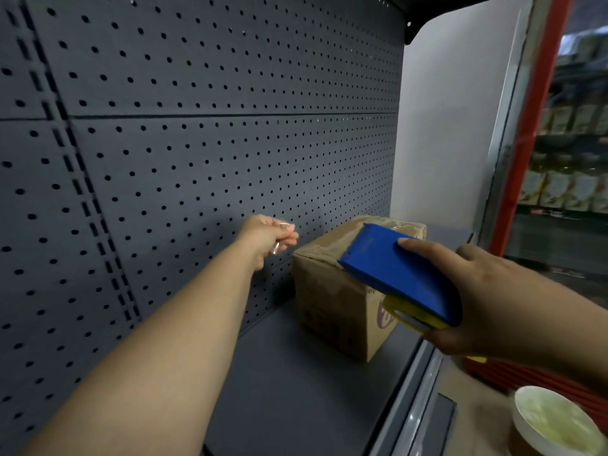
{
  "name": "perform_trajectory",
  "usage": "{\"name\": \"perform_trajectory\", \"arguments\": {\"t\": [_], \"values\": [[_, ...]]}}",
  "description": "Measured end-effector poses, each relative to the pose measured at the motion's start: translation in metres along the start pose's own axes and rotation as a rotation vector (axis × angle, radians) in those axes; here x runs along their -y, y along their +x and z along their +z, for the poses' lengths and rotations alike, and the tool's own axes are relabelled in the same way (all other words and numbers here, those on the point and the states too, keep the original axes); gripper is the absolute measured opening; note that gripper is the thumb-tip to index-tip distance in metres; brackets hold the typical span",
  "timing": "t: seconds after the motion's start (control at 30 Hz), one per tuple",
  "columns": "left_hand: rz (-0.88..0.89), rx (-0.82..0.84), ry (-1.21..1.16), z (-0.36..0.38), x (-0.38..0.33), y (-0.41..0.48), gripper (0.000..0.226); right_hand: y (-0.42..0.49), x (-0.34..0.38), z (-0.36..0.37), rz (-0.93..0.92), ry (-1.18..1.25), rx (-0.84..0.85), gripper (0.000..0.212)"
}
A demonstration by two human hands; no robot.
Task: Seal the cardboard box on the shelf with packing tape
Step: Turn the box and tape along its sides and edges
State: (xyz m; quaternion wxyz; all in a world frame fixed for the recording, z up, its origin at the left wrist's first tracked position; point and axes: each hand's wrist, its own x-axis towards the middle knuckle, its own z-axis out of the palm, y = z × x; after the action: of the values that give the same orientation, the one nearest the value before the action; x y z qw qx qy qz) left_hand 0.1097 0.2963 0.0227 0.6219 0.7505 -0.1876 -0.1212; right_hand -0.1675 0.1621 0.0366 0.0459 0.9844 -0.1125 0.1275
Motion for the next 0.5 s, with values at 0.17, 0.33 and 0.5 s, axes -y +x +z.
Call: {"name": "perform_trajectory", "arguments": {"t": [0.17, 0.33, 0.5], "values": [[0.011, -0.005, 0.048, 0.013, 0.02, 0.013, 0.015, 0.006, 0.004, 0.003, 0.025, -0.033, 0.026, 0.1], [0.035, -0.077, 0.089, 0.023, 0.023, 0.018, 0.018, 0.012, 0.004, 0.007, 0.032, -0.014, 0.038, 0.101], [0.058, -0.17, 0.152, 0.024, 0.031, 0.025, 0.008, 0.019, 0.006, 0.011, 0.016, -0.006, 0.04, 0.098]]}}
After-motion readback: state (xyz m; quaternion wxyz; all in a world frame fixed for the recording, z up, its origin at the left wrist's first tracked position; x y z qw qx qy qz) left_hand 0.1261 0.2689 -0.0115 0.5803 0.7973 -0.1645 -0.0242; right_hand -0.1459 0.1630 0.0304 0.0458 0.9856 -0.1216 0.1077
